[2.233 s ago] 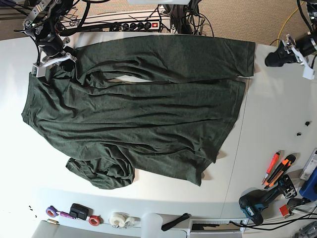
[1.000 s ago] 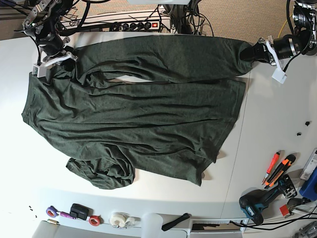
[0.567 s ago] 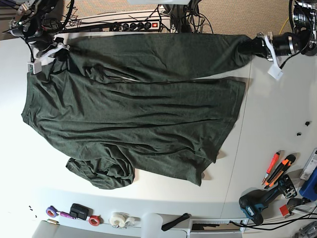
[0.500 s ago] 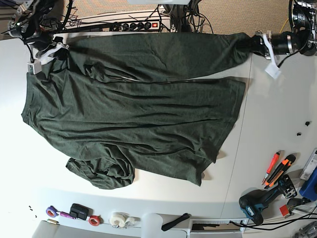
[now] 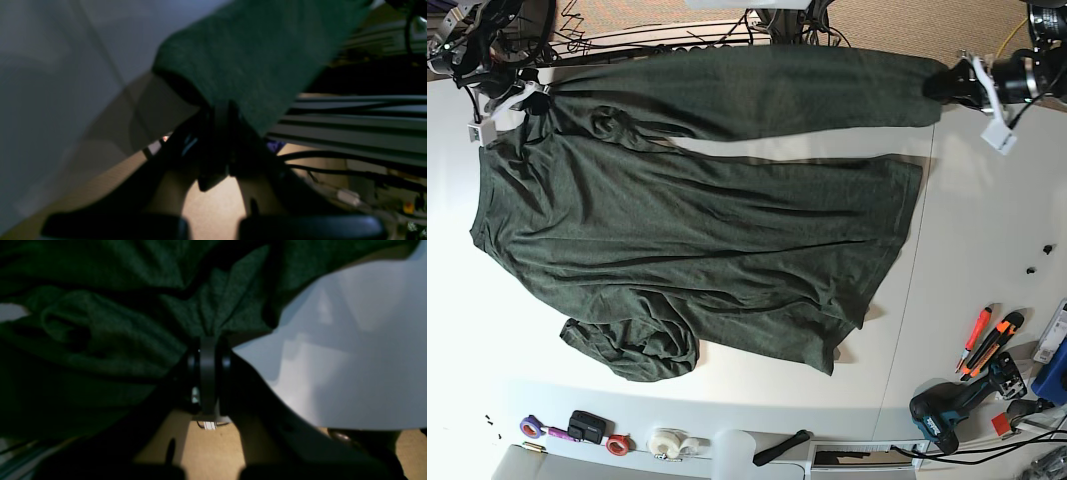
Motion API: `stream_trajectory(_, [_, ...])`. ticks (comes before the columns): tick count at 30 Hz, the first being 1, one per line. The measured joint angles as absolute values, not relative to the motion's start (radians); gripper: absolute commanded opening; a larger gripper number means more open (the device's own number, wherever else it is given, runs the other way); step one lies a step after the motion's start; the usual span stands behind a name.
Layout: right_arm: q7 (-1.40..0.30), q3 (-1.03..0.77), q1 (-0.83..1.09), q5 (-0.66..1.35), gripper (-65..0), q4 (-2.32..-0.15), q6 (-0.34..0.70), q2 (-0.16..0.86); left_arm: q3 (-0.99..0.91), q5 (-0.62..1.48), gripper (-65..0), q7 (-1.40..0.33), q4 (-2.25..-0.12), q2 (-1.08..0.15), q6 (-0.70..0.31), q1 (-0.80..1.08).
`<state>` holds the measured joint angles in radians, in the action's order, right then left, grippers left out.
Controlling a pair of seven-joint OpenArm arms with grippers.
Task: Layout the t-shirt on the table in an organized manner, then fold the t-shirt properly
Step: 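Grasp the green shirt's edge corners with both grippers and lift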
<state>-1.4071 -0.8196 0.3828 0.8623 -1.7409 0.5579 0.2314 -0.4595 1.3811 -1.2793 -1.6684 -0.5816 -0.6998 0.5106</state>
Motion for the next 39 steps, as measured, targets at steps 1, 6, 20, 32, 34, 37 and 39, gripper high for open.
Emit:
stream_trajectory(1, [-1.407, -0.832, 0.386, 0.892, -65.0, -1.741, 0.572, 0.232, -0.479, 1.382, -65.0, -1.279, -1.675, -0.582, -0.7, 0.518])
stream_trajectory(6, [-1.41, -0.907, 0.411, 0.997, -65.0, -1.741, 0.596, 0.23, -0.541, 1.429, -65.0, -1.288, -1.681, -0.582, -0.7, 0.551])
stream_trajectory(20, [-1.417, -1.028, 0.51, 1.181, -65.0, -1.741, 0.626, 0.229, -0.565, 1.464, -65.0, -1.321, -1.682, -0.58, -0.7, 0.554])
stream_trajectory(32, [-1.417, -1.028, 0.563, 1.241, -65.0, -1.741, 0.642, 0.229, -0.685, 1.47, -65.0, -1.351, -1.682, -0.579, -0.7, 0.554])
stream_trajectory(34, [-1.418, -1.028, 0.569, 1.239, -65.0, -1.741, 0.645, 0.229, -0.705, 1.472, -65.0, -1.39, -1.683, -0.579, -0.7, 0.554])
stream_trajectory(37, [-1.418, -1.028, 0.572, 1.24, -65.0, -1.741, 0.645, 0.229, -0.714, 1.472, -65.0, -1.403, -1.683, -0.578, -0.7, 0.554])
stream_trajectory(39, [-1.418, -1.028, 0.572, 1.24, -65.0, -1.741, 0.646, 0.229, -0.714, 1.472, -65.0, -1.403, -1.683, -0.579, -0.7, 0.554])
